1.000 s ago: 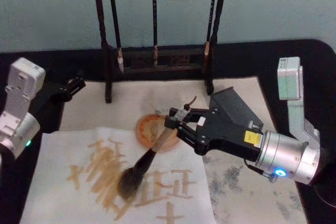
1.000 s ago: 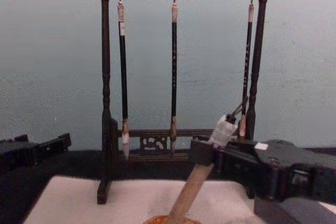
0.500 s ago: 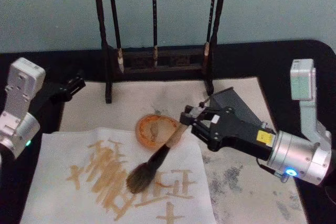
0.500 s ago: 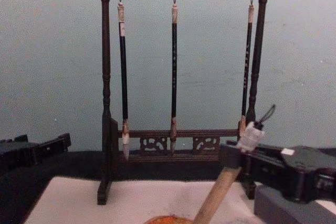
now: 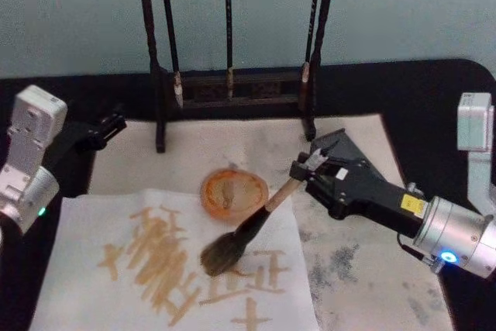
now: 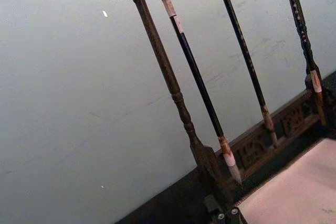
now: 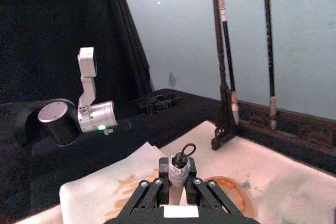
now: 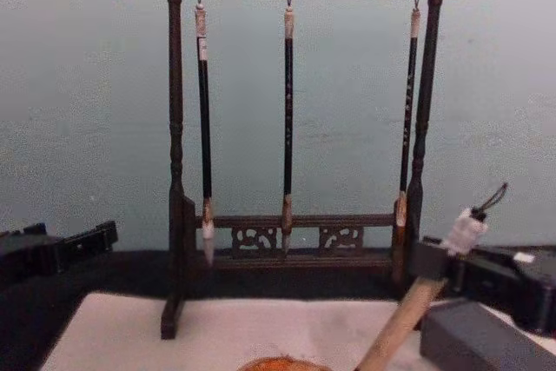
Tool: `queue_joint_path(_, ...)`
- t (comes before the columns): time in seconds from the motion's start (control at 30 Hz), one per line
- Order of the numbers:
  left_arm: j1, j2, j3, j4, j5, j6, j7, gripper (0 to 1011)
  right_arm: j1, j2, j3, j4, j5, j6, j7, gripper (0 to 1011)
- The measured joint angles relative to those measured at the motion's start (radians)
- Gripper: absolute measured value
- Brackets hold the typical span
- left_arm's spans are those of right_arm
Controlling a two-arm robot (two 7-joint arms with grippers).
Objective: Pick up the brush from the inkstone, write on the paper, then place the brush back to its original position.
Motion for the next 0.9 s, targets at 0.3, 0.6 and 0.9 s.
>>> queue_joint_path(0.3,0.000,0.000,0.000,0.000,0.000,0.000,0.000,1002,-0.027,0.017,0.045,-0.030,0.032,-0.024,0.014,166)
queue_joint_path(0.6,0.000,0.000,0.000,0.000,0.000,0.000,0.000,1002,-0.035,0.017,0.052,-0.063,0.058,-0.035,0.042,165)
queue_joint_path(0.9,0.000,0.000,0.000,0.000,0.000,0.000,0.000,1002,-0.014,-0.011,0.015,-0.043,0.066,-0.037,0.062,166)
